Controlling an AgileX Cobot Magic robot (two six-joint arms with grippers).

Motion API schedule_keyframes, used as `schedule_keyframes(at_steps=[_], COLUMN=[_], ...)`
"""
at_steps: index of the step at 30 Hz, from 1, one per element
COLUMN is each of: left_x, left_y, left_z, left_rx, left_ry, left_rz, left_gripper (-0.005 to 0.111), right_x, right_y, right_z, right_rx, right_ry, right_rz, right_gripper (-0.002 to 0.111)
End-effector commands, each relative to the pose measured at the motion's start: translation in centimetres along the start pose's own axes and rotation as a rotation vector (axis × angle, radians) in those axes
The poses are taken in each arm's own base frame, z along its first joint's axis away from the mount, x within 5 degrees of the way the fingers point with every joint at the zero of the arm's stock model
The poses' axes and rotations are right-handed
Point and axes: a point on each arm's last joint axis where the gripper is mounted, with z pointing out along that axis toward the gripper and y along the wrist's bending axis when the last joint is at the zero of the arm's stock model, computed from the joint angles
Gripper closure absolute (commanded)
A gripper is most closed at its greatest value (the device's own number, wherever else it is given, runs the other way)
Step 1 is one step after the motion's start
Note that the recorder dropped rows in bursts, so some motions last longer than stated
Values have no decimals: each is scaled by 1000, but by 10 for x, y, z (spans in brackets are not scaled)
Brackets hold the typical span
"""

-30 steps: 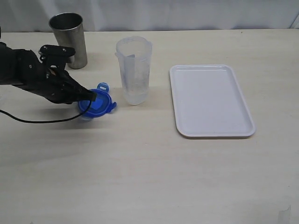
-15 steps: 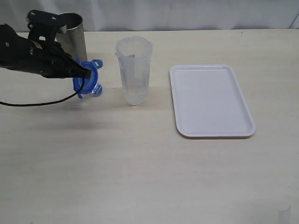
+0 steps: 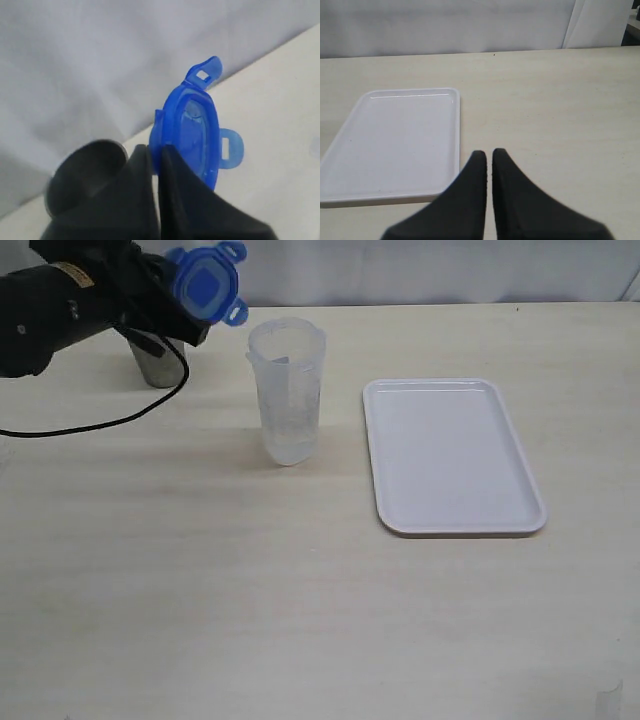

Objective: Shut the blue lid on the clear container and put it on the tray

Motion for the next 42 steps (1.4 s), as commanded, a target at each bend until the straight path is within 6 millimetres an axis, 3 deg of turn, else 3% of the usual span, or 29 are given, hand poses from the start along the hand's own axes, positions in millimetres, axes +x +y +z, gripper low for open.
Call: schedule_keyframes(at_steps=[1, 6, 12, 18, 27, 35, 42], left_x=[-20, -27, -23, -27, -48, -67, -63], left_y=[3, -9, -13, -18, -57, -52, -54], left_z=[0, 32, 47, 44, 31, 8, -1], left_rx=[-70, 22, 32, 26, 64, 85, 178], left_ry=[-201, -220, -193, -211, -306, -290, -192], left_rz=[128, 326, 567, 682, 921, 957, 976], left_gripper=[107, 107, 107, 107, 107, 107, 107], right_x=[0, 0, 0, 0, 0, 0, 0], right_y=[0, 0, 0, 0, 0, 0, 0], right_z=[0, 0, 0, 0, 0, 0, 0], right_rx=[5, 5, 5, 5, 5, 5, 5], right_ry=[-13, -13, -13, -13, -13, -13, -13], right_rz=[1, 1, 1, 1, 1, 1, 1], right_gripper=[104, 104, 104, 104, 104, 104, 104])
